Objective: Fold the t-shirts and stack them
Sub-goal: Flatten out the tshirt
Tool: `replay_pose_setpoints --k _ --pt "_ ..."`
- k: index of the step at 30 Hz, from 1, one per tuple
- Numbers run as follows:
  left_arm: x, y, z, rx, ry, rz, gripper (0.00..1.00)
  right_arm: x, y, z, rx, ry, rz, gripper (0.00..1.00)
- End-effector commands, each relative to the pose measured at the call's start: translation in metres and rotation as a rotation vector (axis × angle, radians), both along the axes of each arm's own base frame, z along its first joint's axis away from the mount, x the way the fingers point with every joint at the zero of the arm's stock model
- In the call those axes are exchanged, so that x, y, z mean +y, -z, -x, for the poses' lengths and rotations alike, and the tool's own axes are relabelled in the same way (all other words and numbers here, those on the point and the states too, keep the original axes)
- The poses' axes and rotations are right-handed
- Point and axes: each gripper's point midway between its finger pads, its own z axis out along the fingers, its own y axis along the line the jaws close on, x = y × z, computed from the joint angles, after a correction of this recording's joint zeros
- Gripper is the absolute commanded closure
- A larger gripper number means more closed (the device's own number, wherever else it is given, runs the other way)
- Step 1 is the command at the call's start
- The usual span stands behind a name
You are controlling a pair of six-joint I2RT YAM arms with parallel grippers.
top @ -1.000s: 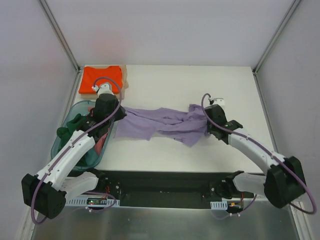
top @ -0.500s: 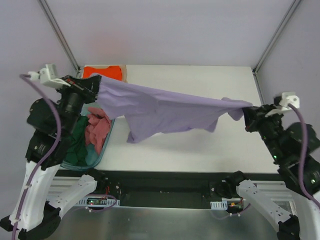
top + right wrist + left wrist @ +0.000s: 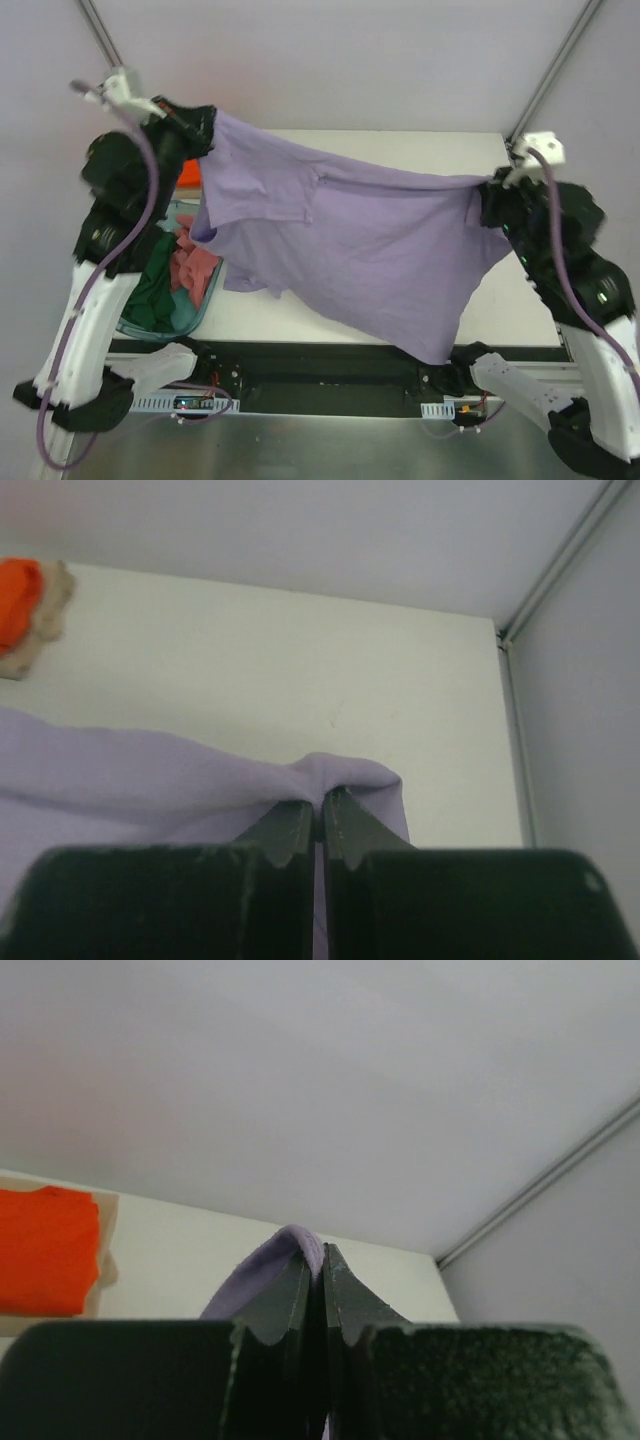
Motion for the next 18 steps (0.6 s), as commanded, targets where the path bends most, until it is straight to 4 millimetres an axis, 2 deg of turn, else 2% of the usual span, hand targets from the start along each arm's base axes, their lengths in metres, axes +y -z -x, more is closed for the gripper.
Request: replay_pose_setpoints --k 1,3,4,6,8,10,12,14,16,18 --pt "-0.008 0.015 -0.086 0.070 -0.138 -0.105 1.00 -0.009 0.023 -0.077 0.105 0.182 0.210 0.99" --pt "-0.015 0.018 -0.128 0.090 -0.168 -0.162 1.00 -0.020 0.020 -0.108 0.130 0.237 0.227 0.99" --pt "-0.019 0.009 -0.142 0.070 -0.157 -0.182 1.00 -0.026 0.003 -0.118 0.109 0.261 0.213 0.99" --pt "-0.028 -0.002 -0.168 0.054 -0.134 -0.198 1.00 -0.040 -0.013 -0.140 0.100 0.310 0.202 0.99" --pt "-0.034 -0.029 -0.172 -0.004 -0.106 -0.178 1.00 -0.041 -0.044 -0.146 0.029 0.278 0.181 0.99" --pt "-0.042 -0.058 -0.163 -0.074 -0.051 -0.149 1.00 -0.037 -0.069 -0.145 -0.039 0.221 0.162 0.99" --pt "-0.042 -0.077 -0.154 -0.117 -0.039 -0.128 1.00 -0.032 -0.086 -0.138 -0.084 0.171 0.181 0.99" --pt "-0.038 -0.080 -0.150 -0.121 -0.047 -0.124 1.00 -0.029 -0.088 -0.130 -0.093 0.132 0.227 0.99" --pt "-0.033 -0.070 -0.143 -0.095 -0.060 -0.131 1.00 -0.032 -0.070 -0.124 -0.044 0.103 0.318 0.98" --pt "-0.031 -0.037 -0.143 -0.019 -0.064 -0.157 1.00 -0.039 -0.042 -0.119 0.031 0.098 0.406 0.98"
